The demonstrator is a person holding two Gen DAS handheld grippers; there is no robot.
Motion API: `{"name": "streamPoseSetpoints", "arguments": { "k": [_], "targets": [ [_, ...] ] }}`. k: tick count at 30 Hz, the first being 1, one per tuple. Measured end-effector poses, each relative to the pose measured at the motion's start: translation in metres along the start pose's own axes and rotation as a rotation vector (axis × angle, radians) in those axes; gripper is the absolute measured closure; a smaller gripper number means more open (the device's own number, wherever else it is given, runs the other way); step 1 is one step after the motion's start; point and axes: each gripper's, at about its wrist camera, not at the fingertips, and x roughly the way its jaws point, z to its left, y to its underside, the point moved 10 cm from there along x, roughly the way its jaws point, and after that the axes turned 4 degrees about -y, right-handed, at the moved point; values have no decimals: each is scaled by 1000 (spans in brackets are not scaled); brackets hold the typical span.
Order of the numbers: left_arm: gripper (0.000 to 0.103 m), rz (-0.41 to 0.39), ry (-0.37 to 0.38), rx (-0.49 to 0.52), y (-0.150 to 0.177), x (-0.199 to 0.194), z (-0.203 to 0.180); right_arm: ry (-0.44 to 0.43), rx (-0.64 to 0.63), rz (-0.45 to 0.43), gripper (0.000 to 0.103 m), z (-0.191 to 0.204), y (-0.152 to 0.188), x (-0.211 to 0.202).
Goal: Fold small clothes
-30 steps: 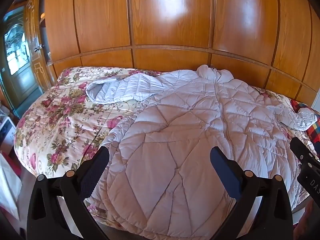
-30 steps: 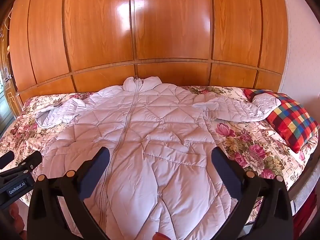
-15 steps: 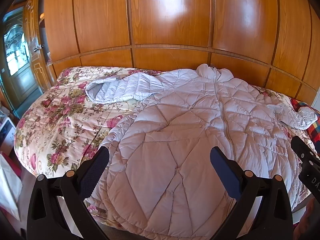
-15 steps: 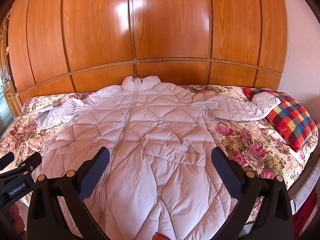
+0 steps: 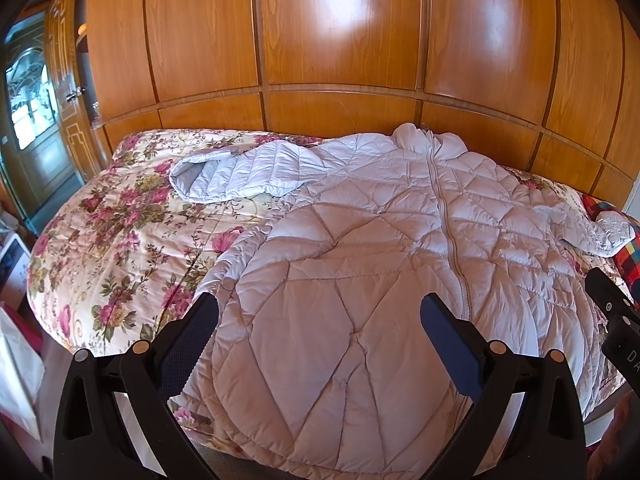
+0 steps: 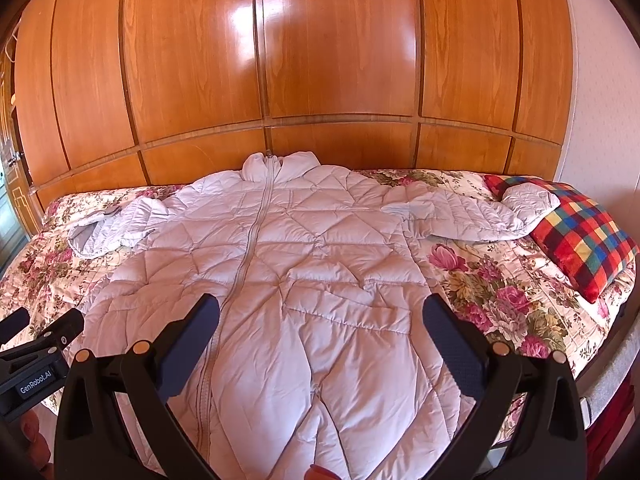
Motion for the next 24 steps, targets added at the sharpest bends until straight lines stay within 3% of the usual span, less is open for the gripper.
{"name": "streamPoseSetpoints", "arguments": {
  "k": [24],
  "targets": [
    [3,12,-4,6,3,3,-1,-5,1,15,2,0,2,4]
  ]
}}
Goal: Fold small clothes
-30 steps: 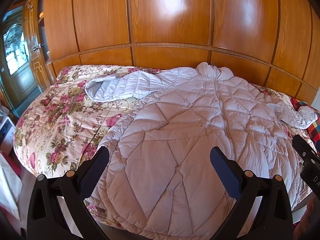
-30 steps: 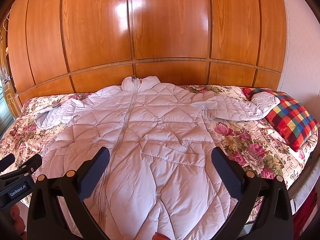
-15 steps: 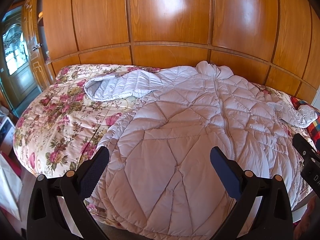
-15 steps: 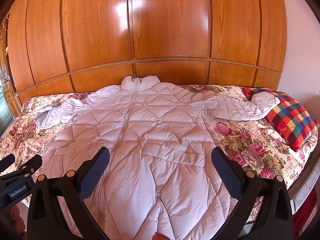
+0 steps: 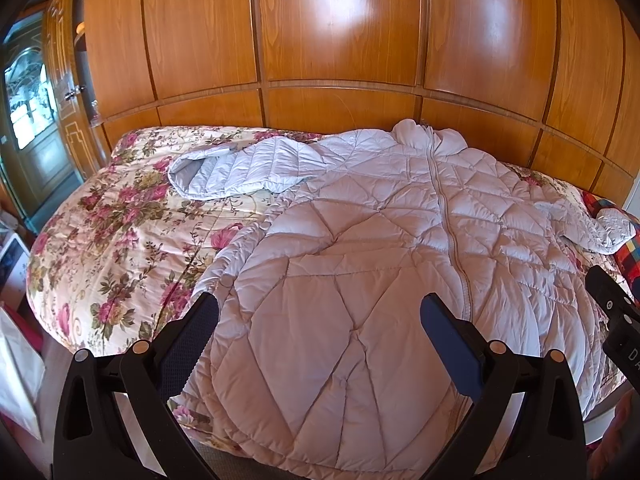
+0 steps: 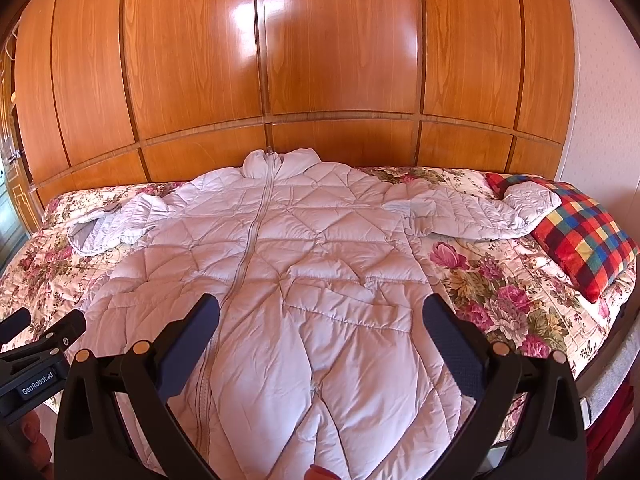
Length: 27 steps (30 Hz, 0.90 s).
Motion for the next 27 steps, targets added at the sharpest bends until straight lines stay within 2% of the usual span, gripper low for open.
{"name": "streamPoseSetpoints", "arguments": {
  "k": [27],
  "targets": [
    [3,39,-6,-6,3,9,2,-4,1,24,2,1,4,6]
  ]
}}
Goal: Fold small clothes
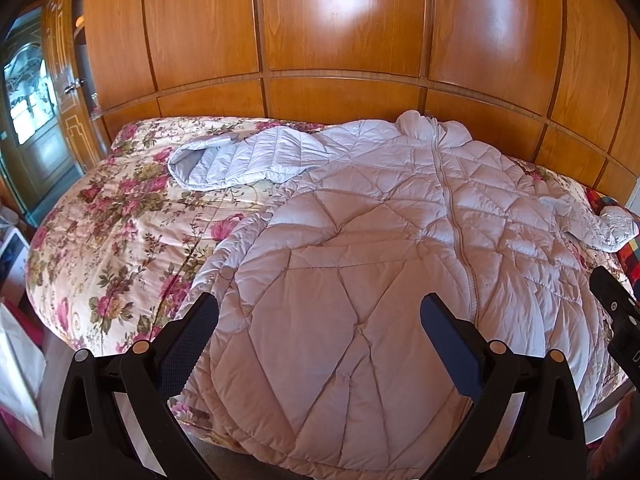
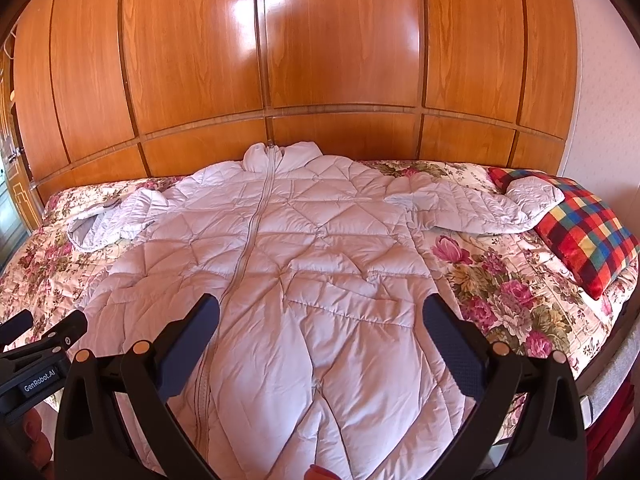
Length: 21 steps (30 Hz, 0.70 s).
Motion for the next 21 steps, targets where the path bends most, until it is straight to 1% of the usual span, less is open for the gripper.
{"name": "streamPoseSetpoints", "arguments": {
  "k": [4,8,9,10,11,12,13,15,17,19,21],
  "targets": [
    [3,9,2,2,2,4,0,4,3,-9,2,-2,-1,0],
    [3,29,32,11,4,11,-3,-9,13,-14,2,-9,-2,7],
    [3,23,54,14,4,12,-5,-35,10,-19,2,-9,-2,11],
    [3,17,98,13,5,12,-8,-54,7,-20,2,-10,-3,14],
    [3,14,120,10,5,12,-9,-69,4,-26,2,-12,-4,18],
    [3,10,167,-5,5,12,-11,-77,1,-35,2,-15,-5,20],
    [3,6,192,-15,5,13,-12,-85,1,-42,2,-17,-6,23],
    [3,-3,237,-41,5,16,-11,-95,34,-16,2,-31,-4,35],
    [3,-3,227,-54,5,22,-9,-81,67,17,2,-49,0,47],
    [3,10,200,-56,6,34,-3,-60,78,66,2,-66,5,58],
    [3,28,171,-54,8,45,4,-39,96,81,2,-84,7,63]
  ]
}}
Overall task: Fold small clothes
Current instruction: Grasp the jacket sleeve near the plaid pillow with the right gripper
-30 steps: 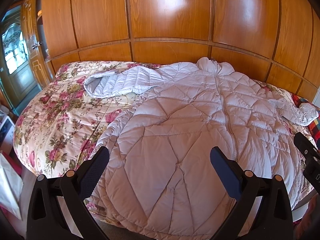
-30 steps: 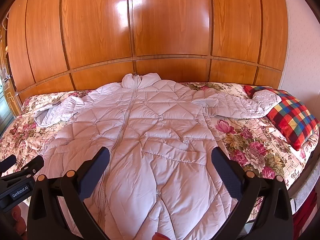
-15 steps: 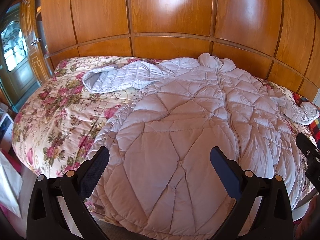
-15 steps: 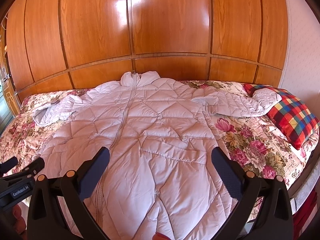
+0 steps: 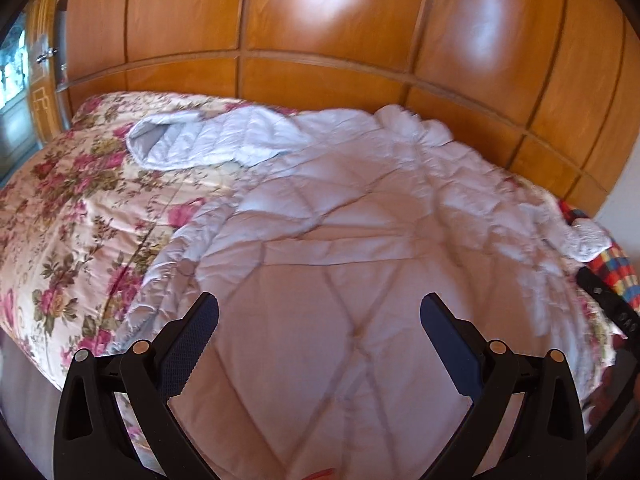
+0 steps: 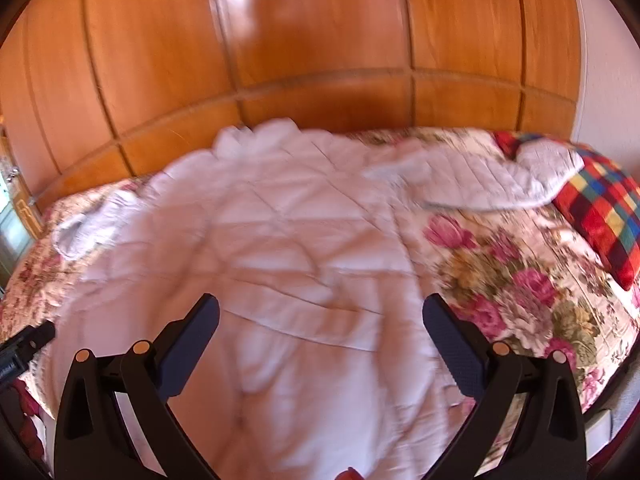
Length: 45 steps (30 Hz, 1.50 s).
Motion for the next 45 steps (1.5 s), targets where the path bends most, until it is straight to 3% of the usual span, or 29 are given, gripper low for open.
{"name": "streamPoseSetpoints", "arguments": {
  "k": [3,8,13,15,20,23,28,34,36,38,40,45],
  "targets": [
    [3,24,-24,-20,-2,15,12,27,37,-21,2,-28,-6,0],
    [3,22,24,-80,-15,31,17,61,124,-62,2,-79,-20,-2],
    [3,2,4,-30,-38,51,11,34,224,-55,2,-127,-32,18],
    [3,-9,-2,-14,-46,60,10,60,272,-50,4,-154,-38,27],
    [3,-17,-14,16,-56,88,5,114,423,-29,30,-233,-51,54],
    [3,-20,-38,36,-57,103,4,142,527,-13,38,-275,-56,68],
    [3,-48,-37,66,-53,110,0,157,630,-51,44,-326,-75,81],
    [3,-18,-31,40,-43,122,3,114,723,-111,44,-358,-98,95],
    [3,-6,-30,36,-39,127,4,114,753,-131,50,-369,-102,99],
    [3,0,-31,41,-35,128,3,92,778,-130,77,-374,-107,106],
    [3,1,-26,38,-34,130,3,91,799,-132,96,-379,-111,106],
    [3,16,-5,18,-32,133,6,113,722,-154,98,-363,-135,93]
  ]
}}
